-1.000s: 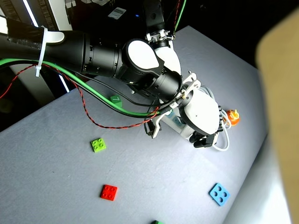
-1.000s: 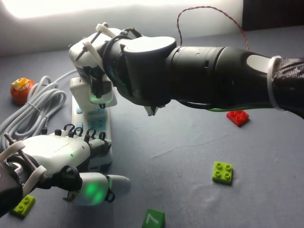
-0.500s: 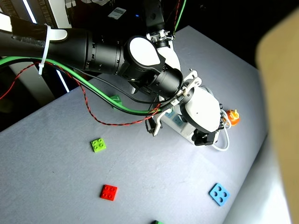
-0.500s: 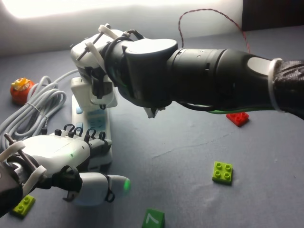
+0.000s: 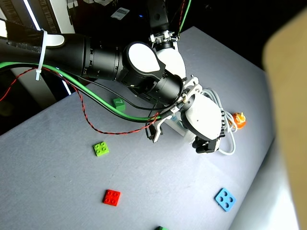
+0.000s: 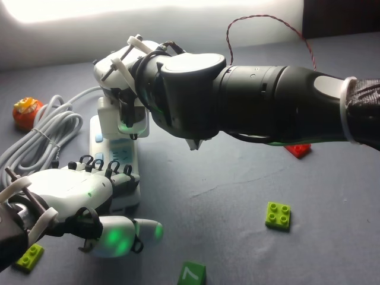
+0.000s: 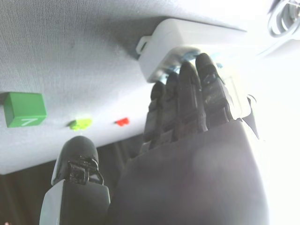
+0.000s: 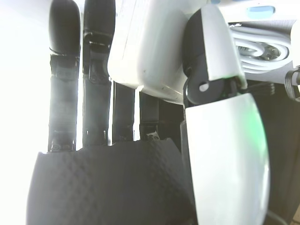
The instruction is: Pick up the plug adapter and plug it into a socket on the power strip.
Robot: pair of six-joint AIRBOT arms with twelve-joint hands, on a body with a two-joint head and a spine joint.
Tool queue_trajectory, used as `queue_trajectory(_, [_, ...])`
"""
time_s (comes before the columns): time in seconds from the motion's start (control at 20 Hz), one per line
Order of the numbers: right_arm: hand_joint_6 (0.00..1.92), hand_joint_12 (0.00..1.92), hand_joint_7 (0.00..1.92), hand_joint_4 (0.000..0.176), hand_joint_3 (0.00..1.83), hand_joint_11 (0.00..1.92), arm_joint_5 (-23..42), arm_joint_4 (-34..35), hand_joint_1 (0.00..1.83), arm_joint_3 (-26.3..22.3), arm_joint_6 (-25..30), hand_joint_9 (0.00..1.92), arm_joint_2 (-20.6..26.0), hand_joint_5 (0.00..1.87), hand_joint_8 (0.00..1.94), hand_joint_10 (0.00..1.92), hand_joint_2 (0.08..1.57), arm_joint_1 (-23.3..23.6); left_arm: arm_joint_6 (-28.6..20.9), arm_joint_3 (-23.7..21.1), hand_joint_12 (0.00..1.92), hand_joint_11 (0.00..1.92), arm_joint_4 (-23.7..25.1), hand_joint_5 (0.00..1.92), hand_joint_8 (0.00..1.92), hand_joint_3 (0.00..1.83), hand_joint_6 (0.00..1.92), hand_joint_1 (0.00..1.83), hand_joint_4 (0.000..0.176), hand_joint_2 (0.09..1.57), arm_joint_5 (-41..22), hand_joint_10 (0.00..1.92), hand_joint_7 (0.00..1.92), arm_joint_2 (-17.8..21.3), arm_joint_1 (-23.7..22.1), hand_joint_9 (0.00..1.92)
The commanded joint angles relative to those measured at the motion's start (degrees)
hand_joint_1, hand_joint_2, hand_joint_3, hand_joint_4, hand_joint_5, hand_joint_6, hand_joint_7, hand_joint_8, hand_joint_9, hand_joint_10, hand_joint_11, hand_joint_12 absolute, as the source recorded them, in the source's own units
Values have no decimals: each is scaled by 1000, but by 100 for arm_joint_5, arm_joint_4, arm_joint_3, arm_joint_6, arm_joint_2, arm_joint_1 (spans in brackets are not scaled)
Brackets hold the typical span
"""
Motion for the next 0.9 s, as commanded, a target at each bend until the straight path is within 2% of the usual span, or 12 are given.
queue_trajectory(0.0, [1019, 984, 1090, 0, 0, 799, 326, 41, 1236, -72, 44, 1267, -29, 906, 908, 10, 1109, -53, -9, -6, 300, 0, 113, 119, 1, 0, 0, 0, 0, 1203, -70, 0, 156, -23, -8, 151])
queue_trajectory(0.35, [1059, 990, 1070, 0, 1, 781, 436, 41, 1233, -72, 77, 1256, 44, 868, 955, 4, 1122, -22, -10, 4, 266, 0, 113, 91, 2, 0, 1, 0, 0, 1202, -71, 0, 136, -24, -4, 136])
queue_trajectory(0.45, [1064, 971, 1078, 0, 1, 785, 437, 41, 1234, -75, 77, 1266, 60, 869, 937, 8, 1120, -18, -17, 4, 336, 0, 113, 122, 9, 0, 6, 0, 0, 1202, -71, 8, 168, -24, -1, 165])
queue_trajectory(0.6, [1076, 981, 1080, 0, 1, 785, 464, 41, 1236, -94, 82, 1261, 103, 855, 940, 5, 1122, -14, -25, 4, 325, 0, 113, 121, 3, 0, 3, 0, 0, 1203, -71, 3, 160, -24, -1, 160])
queue_trajectory(0.65, [1132, 986, 1025, 0, 2, 751, 477, 41, 1219, -100, 81, 1215, 117, 827, 1017, 4, 1142, -12, -25, 4, 322, 0, 113, 126, 3, 0, 4, 0, 0, 1203, -71, 3, 162, -24, 0, 161])
queue_trajectory(0.7, [1132, 986, 1025, 0, 2, 751, 490, 41, 1219, -104, 78, 1215, 136, 827, 1017, 4, 1142, -9, -25, 4, 322, 0, 113, 126, 3, 0, 4, 0, 0, 1203, -71, 3, 162, -24, 0, 161])
queue_trajectory(0.75, [1144, 972, 1035, 0, 0, 749, 517, 41, 1216, -108, 80, 1206, 158, 836, 972, 2, 1139, -8, -25, 4, 335, 0, 113, 122, 1, 0, 1, 0, 0, 1202, -71, 3, 161, -24, 0, 163])
queue_trajectory(0.8, [1111, 894, 988, 0, 2, 734, 544, 41, 1152, -116, 79, 1150, 183, 886, 455, 1, 1145, -8, -25, 4, 341, 0, 113, 133, 7, 0, 6, 0, 0, 1199, -71, 6, 176, -24, 2, 173])
queue_trajectory(0.85, [1115, 873, 1016, 0, 0, 704, 550, 40, 1135, -123, 76, 1106, 201, 885, 199, 4, 1154, -8, -25, 3, 342, 0, 113, 129, 5, 0, 3, 0, 0, 1198, -71, 4, 171, -24, 2, 170])
